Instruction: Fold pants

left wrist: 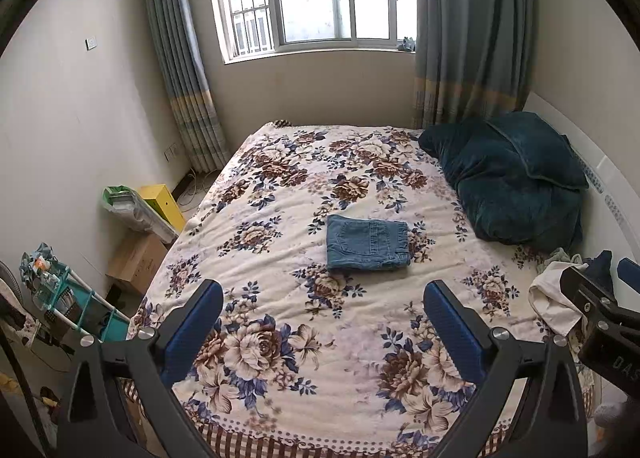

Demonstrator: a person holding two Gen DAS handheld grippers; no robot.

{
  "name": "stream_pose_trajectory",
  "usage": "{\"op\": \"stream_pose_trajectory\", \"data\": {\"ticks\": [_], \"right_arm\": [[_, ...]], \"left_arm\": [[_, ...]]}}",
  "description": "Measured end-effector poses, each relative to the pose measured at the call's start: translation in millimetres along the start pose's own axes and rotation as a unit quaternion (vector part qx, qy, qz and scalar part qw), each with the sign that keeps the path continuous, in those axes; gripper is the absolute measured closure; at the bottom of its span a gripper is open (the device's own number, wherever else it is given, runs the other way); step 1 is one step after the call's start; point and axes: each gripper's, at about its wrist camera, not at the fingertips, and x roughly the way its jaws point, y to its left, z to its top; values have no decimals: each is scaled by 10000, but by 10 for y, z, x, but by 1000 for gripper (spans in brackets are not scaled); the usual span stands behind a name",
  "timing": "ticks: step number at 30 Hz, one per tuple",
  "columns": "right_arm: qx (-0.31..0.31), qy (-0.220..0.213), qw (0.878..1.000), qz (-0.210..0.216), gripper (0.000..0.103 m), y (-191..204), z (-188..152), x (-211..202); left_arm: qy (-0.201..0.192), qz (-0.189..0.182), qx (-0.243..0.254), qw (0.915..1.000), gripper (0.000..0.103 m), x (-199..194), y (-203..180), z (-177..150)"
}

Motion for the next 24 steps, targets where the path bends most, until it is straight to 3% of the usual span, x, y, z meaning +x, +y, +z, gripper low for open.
{"op": "stream_pose_trajectory", "data": {"ticks": [24], "right_arm": [[-86, -64, 9999, 53, 3, 39, -73, -65]], "left_arm": [[5, -28, 15, 10000, 0, -46, -16, -6]]}}
